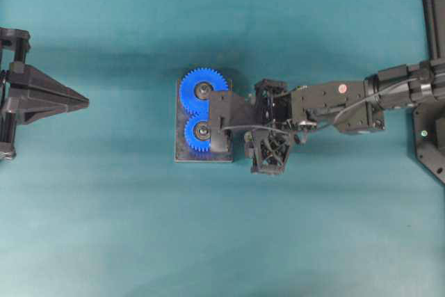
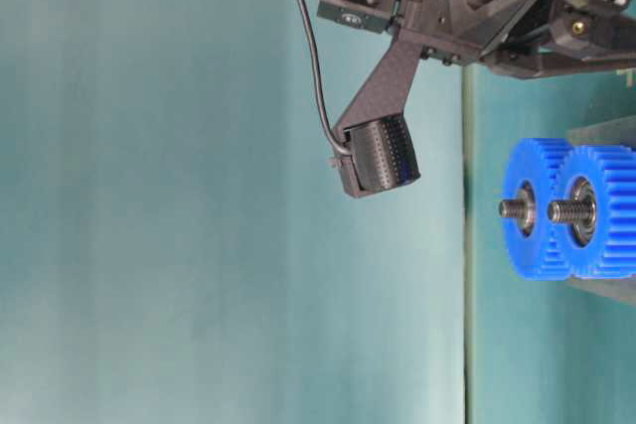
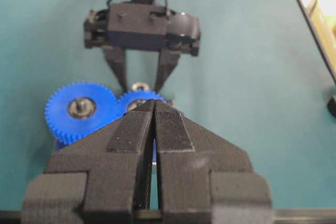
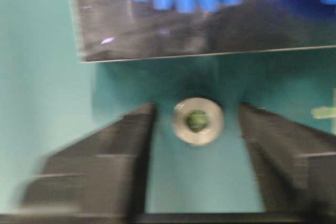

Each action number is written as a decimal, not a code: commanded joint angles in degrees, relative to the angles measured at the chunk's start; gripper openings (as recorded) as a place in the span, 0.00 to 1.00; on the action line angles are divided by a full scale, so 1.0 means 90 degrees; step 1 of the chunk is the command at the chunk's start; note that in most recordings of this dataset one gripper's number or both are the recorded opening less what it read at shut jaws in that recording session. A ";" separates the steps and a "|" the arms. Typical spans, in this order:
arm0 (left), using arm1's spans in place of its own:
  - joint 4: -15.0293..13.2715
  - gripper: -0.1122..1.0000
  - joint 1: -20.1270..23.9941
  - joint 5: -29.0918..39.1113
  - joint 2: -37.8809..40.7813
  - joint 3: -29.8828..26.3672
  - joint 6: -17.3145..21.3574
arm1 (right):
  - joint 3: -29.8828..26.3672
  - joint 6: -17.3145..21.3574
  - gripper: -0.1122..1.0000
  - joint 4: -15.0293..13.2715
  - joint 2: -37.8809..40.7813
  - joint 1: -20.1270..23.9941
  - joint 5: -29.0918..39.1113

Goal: Insert the washer onto the shaft.

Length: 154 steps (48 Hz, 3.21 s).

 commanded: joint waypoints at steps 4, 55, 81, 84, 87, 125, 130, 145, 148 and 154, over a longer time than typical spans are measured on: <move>0.0010 0.11 -0.0010 -0.0029 0.0039 -0.0195 -0.0117 | 0.0059 0.0078 0.45 -0.0010 -0.0078 0.0000 0.0039; 0.0010 0.11 -0.0029 -0.0029 0.0059 -0.0195 -0.0107 | -0.2480 -0.0215 0.39 -0.0449 -0.0225 0.0234 0.2012; 0.0010 0.11 -0.0068 -0.0029 0.0049 -0.0195 -0.0107 | -0.2891 -0.0391 0.39 -0.0527 0.0156 0.0195 0.2158; 0.0010 0.11 -0.0078 -0.0029 0.0059 -0.0186 -0.0107 | -0.2881 -0.0391 0.39 -0.0527 0.0166 0.0186 0.2158; 0.0010 0.11 -0.0068 -0.0029 0.0059 -0.0186 -0.0107 | -0.2871 -0.0391 0.39 -0.0537 0.0176 0.0186 0.2148; 0.0010 0.11 -0.0078 -0.0029 0.0059 -0.0186 -0.0117 | -0.2900 -0.0400 0.39 -0.0596 0.0332 0.0117 0.2129; 0.0010 0.11 -0.0078 -0.0029 0.0059 -0.0186 -0.0117 | -0.2900 -0.0410 0.39 -0.0596 0.0352 0.0117 0.2109; 0.0010 0.11 -0.0078 -0.0029 0.0059 -0.0186 -0.0127 | -0.2881 -0.0400 0.39 -0.0586 0.0352 0.0078 0.2148; 0.0010 0.11 -0.0078 -0.0029 0.0059 -0.0186 -0.0127 | -0.2891 -0.0400 0.39 -0.0586 0.0352 0.0078 0.2129; 0.0000 0.11 -0.0078 -0.0029 0.0049 -0.0186 -0.0127 | -0.2910 -0.0400 0.46 -0.0586 0.0352 0.0068 0.2109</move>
